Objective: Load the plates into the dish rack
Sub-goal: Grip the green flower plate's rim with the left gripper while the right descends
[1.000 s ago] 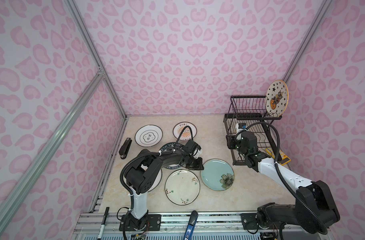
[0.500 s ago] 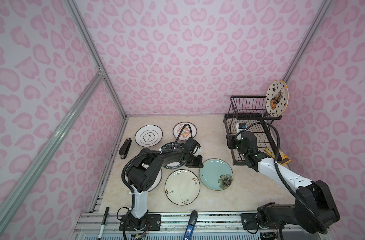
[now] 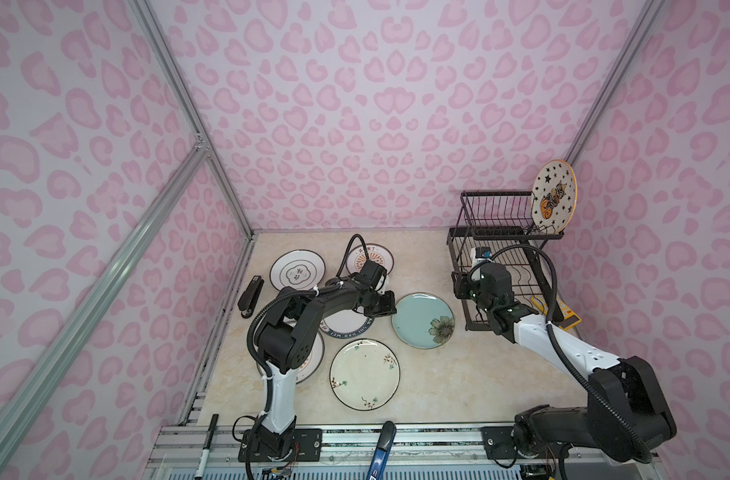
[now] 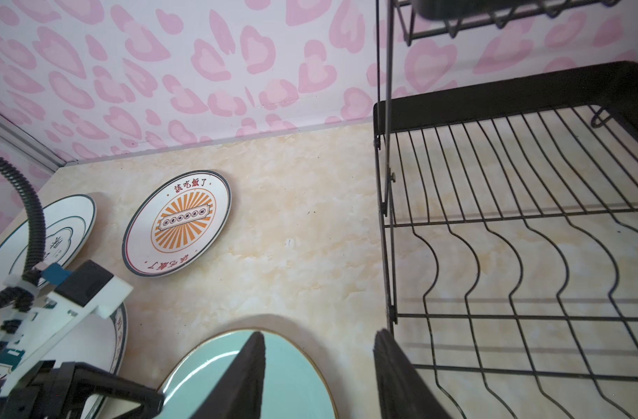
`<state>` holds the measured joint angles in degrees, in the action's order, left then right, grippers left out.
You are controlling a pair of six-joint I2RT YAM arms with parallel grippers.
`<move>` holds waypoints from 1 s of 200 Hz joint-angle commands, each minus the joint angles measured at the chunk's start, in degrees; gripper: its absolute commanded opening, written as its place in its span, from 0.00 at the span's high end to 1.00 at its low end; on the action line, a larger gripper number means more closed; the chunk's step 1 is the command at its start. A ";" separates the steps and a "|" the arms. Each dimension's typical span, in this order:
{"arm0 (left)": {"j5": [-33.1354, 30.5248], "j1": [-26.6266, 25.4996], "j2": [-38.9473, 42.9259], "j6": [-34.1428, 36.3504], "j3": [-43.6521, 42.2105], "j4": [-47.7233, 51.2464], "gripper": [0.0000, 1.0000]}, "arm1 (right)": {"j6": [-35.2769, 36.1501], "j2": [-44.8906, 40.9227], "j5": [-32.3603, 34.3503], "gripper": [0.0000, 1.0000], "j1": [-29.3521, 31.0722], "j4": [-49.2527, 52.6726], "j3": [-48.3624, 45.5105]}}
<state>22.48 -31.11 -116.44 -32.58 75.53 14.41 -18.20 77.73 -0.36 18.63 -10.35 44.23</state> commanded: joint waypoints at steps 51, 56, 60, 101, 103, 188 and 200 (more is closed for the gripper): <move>-3.41 1.67 -3.26 -1.88 6.41 -1.48 0.81 | -1.87 2.42 -1.22 0.52 0.33 1.66 1.24; -3.40 1.67 -3.26 -1.88 6.39 -1.41 0.81 | -2.67 2.86 -0.80 0.52 0.35 2.73 1.64; -3.47 1.67 -3.19 -1.88 6.32 -1.36 0.80 | -3.14 3.25 -1.06 0.52 0.43 3.58 1.95; -3.75 1.69 -2.57 -2.22 5.29 -1.21 0.75 | -6.40 6.48 -1.77 0.52 1.61 10.14 3.99; -3.76 1.72 -2.50 -2.27 5.26 -1.25 0.75 | -6.41 6.64 -1.89 0.52 1.72 10.36 4.13; -1.91 1.71 -2.77 -4.22 3.90 -3.30 0.71 | -9.70 14.51 5.33 0.50 6.66 19.42 10.08; -1.61 1.57 -2.66 -4.59 3.60 -3.97 0.70 | -10.58 15.65 6.40 0.49 6.99 20.96 11.29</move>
<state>19.75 -29.41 -119.33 -36.18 79.61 12.49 -26.59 91.50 1.34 24.95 5.98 53.71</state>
